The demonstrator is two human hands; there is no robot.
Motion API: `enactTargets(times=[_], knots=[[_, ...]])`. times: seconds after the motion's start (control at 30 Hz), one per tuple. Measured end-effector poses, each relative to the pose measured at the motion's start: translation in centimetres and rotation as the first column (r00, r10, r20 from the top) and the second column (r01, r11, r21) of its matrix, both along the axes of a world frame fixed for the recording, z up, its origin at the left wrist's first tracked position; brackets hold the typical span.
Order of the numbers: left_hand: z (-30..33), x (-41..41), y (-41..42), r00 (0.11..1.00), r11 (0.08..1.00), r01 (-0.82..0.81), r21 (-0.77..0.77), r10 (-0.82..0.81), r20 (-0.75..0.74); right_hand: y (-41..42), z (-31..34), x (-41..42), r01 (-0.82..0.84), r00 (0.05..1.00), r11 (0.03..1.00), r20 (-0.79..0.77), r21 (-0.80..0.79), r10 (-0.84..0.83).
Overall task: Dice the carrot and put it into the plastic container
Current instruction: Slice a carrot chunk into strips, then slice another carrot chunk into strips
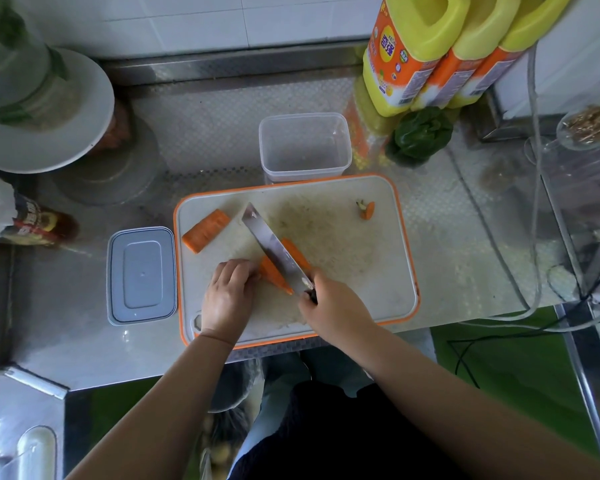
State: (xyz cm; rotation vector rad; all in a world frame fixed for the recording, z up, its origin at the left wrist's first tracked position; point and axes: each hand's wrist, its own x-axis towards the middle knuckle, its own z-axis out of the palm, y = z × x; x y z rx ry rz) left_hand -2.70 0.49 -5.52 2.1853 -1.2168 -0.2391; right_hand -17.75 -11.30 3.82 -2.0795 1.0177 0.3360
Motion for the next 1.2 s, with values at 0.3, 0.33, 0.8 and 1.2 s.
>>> enactTargets(times=[0.3, 0.33, 0.8, 1.2], knots=[[0.7, -0.5, 0.2, 1.0, 0.998, -0.02, 0.066, 0.021, -0.022, -1.2, 0.4, -1.3, 0.029, 0.999, 1.0, 0.024, -0.001, -0.029], [0.8, -0.5, 0.2, 1.0, 0.998, -0.017, 0.066, 0.019, -0.023, -1.3, 0.4, -1.3, 0.033, 0.999, 0.999, 0.024, 0.001, -0.033], [5.5, -0.3, -8.8, 0.988, 0.854, 0.139, 0.502, -0.153, -0.014, -4.5, 0.1, -3.4, 0.131, 0.991, 0.99, 0.007, -0.044, -0.131], [6.3, 0.8, -9.7, 0.874, 0.737, 0.357, 0.574, -0.48, 0.073, -5.1, -0.9, -4.6, 0.155, 0.988, 0.988, -0.027, -0.017, -0.155]])
